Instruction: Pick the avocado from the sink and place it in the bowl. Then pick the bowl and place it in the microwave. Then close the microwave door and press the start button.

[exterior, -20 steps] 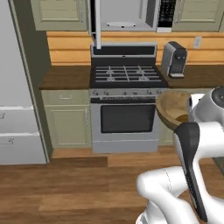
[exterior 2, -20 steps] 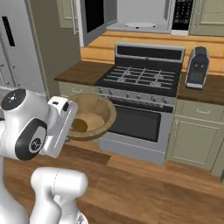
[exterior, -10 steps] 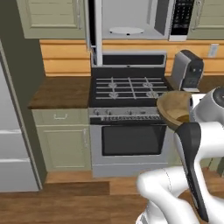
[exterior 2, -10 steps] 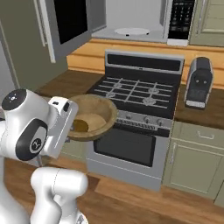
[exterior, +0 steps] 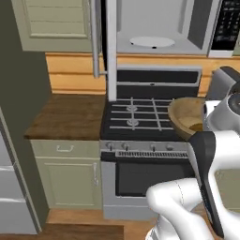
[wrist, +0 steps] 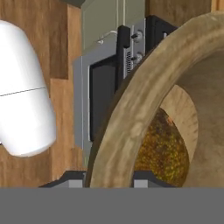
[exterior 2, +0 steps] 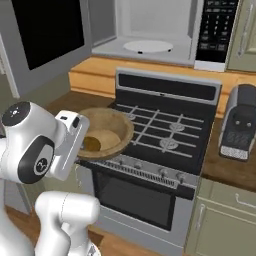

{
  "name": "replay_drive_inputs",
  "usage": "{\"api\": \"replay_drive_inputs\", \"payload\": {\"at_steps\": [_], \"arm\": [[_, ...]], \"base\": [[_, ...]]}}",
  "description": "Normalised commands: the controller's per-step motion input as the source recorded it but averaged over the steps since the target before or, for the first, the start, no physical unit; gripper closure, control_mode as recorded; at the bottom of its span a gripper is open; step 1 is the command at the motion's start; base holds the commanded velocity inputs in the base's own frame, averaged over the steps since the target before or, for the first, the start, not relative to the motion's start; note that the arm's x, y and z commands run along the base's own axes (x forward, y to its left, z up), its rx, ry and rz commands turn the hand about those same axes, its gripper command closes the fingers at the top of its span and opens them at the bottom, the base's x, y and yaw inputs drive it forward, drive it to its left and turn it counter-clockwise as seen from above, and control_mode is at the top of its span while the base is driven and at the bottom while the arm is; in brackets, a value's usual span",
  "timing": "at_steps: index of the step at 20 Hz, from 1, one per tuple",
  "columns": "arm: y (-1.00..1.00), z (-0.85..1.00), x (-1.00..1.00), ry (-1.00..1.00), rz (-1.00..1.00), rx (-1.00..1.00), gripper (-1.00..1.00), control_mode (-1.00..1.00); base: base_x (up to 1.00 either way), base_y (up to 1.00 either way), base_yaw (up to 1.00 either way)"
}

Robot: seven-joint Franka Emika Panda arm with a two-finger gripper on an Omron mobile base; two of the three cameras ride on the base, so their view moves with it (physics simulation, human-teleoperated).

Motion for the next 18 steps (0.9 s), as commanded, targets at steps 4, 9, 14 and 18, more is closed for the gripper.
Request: {"api": "replay_drive_inputs", "payload": {"at_steps": [4,9,14,18], "arm": [[0.00,0.00,0.00,0.00,0.00,0.00,1.00,1.00],[0.00,0.00,0.00,0.00,0.00,0.00,1.00,1.00],[0.00,0.00,0.00,0.00,0.00,0.00,1.00,1.00],[0.00,0.00,0.00,0.00,0.00,0.00,1.00,1.00]], "base": [[0.65,-0.33,0.34],[0.27,-0.60,0.45],[0.11,-0.64,0.38],[0.02,-0.66,0.26]]}}
